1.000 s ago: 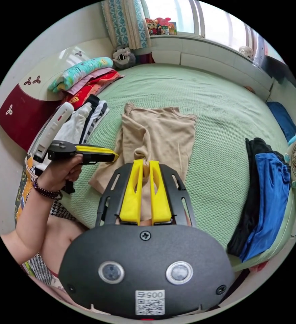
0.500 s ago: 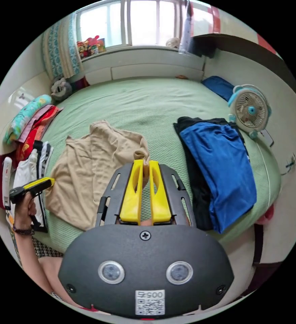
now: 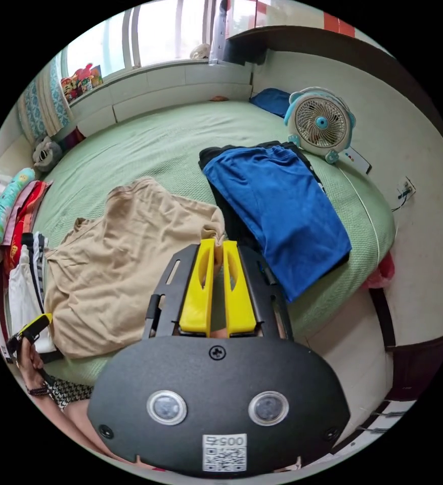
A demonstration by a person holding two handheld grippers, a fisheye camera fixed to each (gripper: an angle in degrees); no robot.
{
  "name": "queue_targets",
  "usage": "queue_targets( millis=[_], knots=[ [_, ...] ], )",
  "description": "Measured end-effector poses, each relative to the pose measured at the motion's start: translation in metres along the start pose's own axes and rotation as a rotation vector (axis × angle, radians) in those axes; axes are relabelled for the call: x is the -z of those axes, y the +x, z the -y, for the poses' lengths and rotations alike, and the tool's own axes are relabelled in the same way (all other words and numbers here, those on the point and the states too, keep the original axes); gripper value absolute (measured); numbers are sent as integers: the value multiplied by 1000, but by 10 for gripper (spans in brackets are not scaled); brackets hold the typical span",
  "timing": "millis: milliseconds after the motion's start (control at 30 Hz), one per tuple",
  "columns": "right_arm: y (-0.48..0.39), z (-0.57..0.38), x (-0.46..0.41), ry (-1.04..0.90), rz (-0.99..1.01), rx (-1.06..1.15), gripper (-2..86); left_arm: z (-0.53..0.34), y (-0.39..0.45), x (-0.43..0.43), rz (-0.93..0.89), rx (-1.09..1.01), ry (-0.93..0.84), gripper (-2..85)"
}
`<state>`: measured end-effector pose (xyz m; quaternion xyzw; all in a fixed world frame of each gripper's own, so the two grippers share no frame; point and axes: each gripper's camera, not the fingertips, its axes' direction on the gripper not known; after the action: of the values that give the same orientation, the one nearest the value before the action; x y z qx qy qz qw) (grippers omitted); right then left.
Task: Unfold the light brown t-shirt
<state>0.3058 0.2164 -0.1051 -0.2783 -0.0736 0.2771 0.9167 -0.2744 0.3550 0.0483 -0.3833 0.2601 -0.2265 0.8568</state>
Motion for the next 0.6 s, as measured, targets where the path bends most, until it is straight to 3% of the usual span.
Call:
queue_targets(
  millis=[133, 300, 600],
  knots=[
    [0, -7, -19, -67, 39, 4, 3, -7, -18, 10, -54, 33, 18, 36],
    [-5, -12, 1, 119, 154, -5, 32, -11, -41, 35, -66, 76, 130, 7],
    [-83, 12, -42, 125, 180, 188, 78, 39, -17, 22, -134, -68, 118, 83]
  ],
)
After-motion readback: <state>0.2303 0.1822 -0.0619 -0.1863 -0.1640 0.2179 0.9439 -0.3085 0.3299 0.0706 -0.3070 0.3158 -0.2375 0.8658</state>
